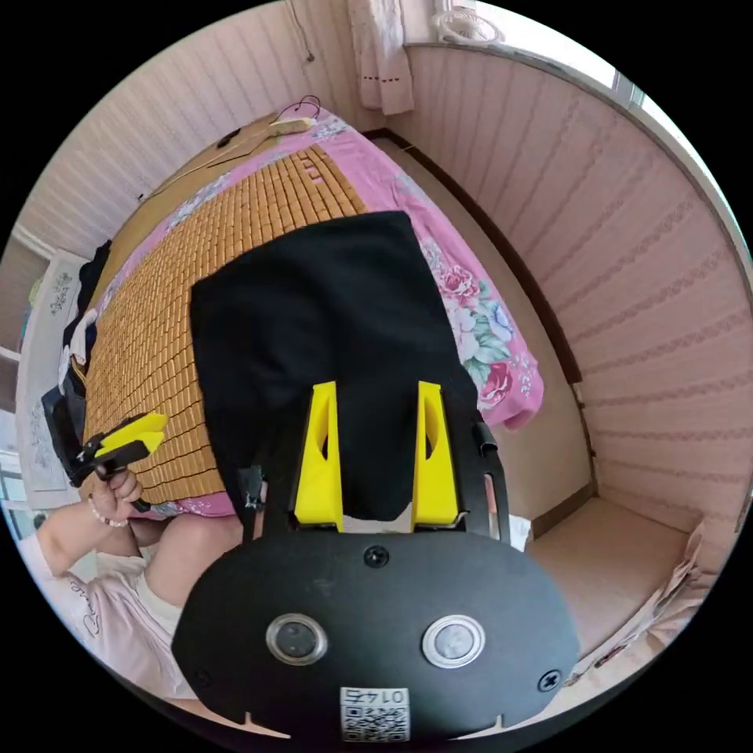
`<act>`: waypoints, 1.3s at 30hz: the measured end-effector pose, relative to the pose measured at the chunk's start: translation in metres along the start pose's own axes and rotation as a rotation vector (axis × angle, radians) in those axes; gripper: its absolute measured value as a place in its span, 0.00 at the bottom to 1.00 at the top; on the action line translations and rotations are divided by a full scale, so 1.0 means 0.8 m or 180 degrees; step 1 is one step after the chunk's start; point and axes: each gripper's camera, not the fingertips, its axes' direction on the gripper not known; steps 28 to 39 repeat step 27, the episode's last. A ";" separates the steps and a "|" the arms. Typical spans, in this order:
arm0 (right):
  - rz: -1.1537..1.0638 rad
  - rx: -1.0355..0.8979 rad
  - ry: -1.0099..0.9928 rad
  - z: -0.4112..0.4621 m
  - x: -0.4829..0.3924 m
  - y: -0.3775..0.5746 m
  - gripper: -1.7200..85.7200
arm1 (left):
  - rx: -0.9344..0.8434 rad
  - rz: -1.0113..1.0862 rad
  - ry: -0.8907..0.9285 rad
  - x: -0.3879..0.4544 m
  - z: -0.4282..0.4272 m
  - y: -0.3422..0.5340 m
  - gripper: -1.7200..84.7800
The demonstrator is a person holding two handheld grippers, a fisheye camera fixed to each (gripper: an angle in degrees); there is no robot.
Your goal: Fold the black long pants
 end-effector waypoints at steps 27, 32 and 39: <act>-0.3583 0.0339 -0.0911 -0.008 -0.883 0.132 0.20 | 0.1469 -0.1037 -0.2180 0.003 -0.575 0.564 0.09; -0.3583 0.0339 -0.0911 -0.008 -0.883 0.132 0.20 | 0.1469 -0.1037 -0.2180 0.003 -0.575 0.564 0.09; -0.3583 0.0339 -0.0911 -0.008 -0.883 0.132 0.20 | 0.1469 -0.1037 -0.2180 0.003 -0.575 0.564 0.09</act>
